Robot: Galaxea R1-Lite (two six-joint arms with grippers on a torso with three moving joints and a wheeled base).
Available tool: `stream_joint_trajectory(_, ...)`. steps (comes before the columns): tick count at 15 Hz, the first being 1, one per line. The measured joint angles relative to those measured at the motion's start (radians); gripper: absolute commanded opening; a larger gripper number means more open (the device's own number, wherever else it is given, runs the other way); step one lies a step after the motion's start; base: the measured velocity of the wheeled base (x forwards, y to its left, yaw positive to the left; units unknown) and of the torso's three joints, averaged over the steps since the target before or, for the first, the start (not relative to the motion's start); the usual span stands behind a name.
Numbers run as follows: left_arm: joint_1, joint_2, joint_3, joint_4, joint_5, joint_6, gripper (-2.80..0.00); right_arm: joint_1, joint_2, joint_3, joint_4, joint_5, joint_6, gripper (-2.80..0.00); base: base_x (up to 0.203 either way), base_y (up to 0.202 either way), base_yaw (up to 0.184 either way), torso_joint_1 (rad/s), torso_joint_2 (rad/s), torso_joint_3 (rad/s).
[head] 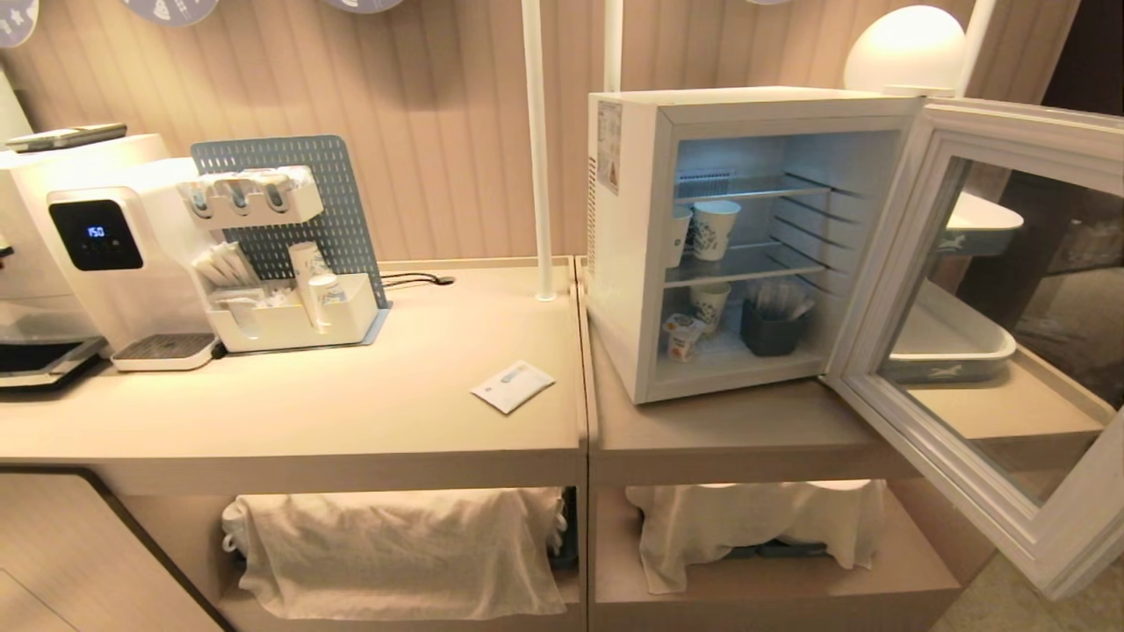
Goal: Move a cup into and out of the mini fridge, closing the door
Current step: Take the yoghurt out of the freezer
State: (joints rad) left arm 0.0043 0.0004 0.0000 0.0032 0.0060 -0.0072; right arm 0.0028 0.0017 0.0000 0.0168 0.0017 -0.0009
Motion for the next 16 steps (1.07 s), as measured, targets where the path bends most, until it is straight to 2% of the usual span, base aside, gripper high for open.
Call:
stream_joint_trajectory(4,0.001,0.000,0.000,-0.001,-0.001,0.001,-2.80,0.001,0.000,0.000,0.000,0.000,0.000,-2.80,0.027,0.001,0.002,0.000,0.00,0.003)
stream_joint_trajectory(16,0.001,0.000,0.000,-0.002,-0.001,-0.003,-2.80,0.001,0.000,0.000,0.000,0.000,0.000,-2.80,0.189,0.000,0.000,0.002,0.00,0.003)
